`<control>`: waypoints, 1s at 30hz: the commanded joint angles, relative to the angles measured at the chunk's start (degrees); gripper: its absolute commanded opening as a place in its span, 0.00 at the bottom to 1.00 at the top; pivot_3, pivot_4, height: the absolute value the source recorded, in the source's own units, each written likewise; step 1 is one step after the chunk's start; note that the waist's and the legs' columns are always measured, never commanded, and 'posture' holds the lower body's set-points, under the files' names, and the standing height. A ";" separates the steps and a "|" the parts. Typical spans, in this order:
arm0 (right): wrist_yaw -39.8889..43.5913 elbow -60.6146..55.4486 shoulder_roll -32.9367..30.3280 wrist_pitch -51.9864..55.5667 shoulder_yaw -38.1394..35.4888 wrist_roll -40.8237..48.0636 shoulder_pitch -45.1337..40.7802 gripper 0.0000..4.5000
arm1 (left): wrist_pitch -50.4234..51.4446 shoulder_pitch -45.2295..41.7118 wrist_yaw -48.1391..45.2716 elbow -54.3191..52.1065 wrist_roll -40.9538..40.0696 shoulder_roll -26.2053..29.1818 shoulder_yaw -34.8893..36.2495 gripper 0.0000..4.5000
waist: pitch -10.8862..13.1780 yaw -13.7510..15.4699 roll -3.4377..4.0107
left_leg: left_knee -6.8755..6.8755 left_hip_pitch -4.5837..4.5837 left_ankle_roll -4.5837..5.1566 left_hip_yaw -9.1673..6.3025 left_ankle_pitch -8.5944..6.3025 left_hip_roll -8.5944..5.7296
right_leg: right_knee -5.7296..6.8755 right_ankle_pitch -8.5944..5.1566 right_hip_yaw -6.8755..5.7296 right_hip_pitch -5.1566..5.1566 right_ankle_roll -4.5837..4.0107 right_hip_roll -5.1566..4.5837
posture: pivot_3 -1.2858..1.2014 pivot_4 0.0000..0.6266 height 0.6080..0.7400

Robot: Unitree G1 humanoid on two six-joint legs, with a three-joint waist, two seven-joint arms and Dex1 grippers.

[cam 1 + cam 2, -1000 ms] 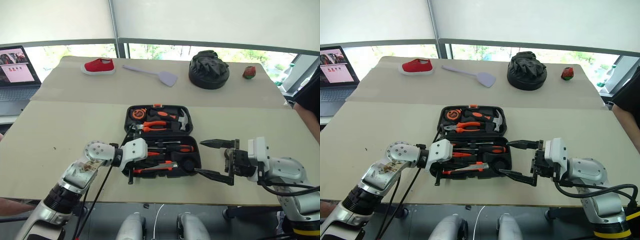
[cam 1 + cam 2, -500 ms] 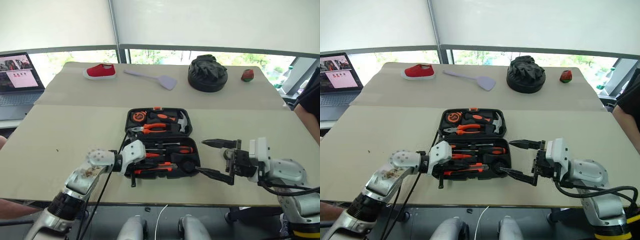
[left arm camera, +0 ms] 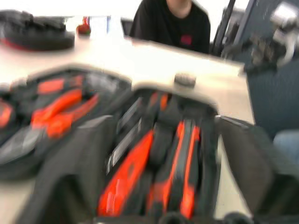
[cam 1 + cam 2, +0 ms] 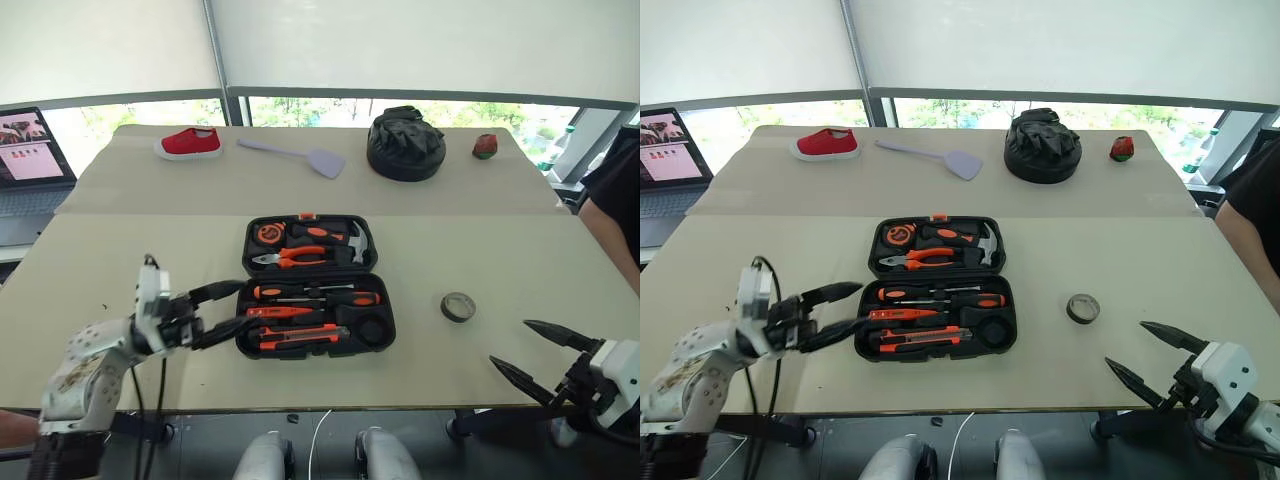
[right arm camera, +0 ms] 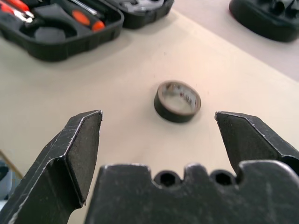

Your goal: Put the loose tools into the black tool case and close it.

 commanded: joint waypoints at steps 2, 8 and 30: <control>-0.62 -2.33 -4.53 2.26 2.77 -2.10 -4.11 1.00 | -3.00 -1.29 -2.10 -2.51 -1.35 -0.36 0.52 0.99 | 0.01 0.37 0.02 | 0.00 -0.01 0.00 0.03 0.00 -0.04 | 0.00 0.04 0.03 0.00 -0.05 -0.14 | 0.52 0.24 1.00; 0.40 -2.67 -15.95 20.67 15.34 -4.94 -20.15 1.00 | -0.80 -3.17 -1.35 -10.13 -1.11 -2.03 -5.28 0.99 | 0.03 0.44 -0.02 | 0.00 -0.03 0.00 0.17 0.00 -0.10 | -0.03 0.35 0.19 -0.06 -0.17 -0.22 | 0.52 0.24 1.00; 11.79 5.69 -21.95 32.98 32.98 -10.01 -40.55 0.02 | 3.86 -1.06 0.90 -19.50 -2.94 -0.44 -8.85 1.00 | 0.03 0.60 -0.02 | 0.12 -0.92 0.09 0.11 -0.03 -0.11 | 0.00 0.55 0.11 -0.88 0.11 -0.02 | 0.52 0.24 1.00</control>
